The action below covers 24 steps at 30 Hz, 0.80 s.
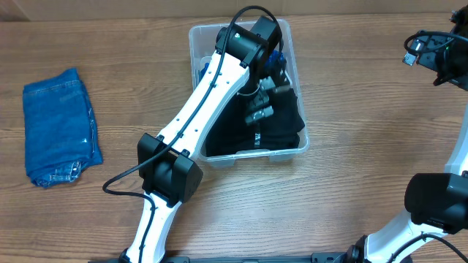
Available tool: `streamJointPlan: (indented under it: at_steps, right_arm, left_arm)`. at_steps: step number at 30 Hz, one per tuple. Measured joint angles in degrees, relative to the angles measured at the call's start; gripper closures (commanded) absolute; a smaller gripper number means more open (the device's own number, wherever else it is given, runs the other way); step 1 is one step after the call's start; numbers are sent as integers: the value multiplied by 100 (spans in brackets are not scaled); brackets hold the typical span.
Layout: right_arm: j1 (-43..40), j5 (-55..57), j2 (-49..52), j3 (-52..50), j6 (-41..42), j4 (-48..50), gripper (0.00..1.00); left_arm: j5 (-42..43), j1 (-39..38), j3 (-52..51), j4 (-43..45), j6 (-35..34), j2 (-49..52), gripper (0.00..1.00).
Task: Pack container
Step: 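Carry the taped black garment right and lower it into the bin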
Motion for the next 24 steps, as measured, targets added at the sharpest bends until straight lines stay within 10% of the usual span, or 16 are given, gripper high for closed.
streamJointPlan:
  at_steps: [4,7,8,24]
  right_arm:
    - [0,0,0,0,0,2,0]
    - [0,0,0,0,-4,0,0]
    - [-2,0,0,0,0,0,0]
    - [0,2,0,0,-2,2,0]
  left_arm:
    - [-597,0,63,448,-824,0,1]
    - [-284,0,177,514,-1246,0,71]
    - [-149,0,184,516,-1329,0,78]
    - [625,0,-1939,1484,-2747,-2,96]
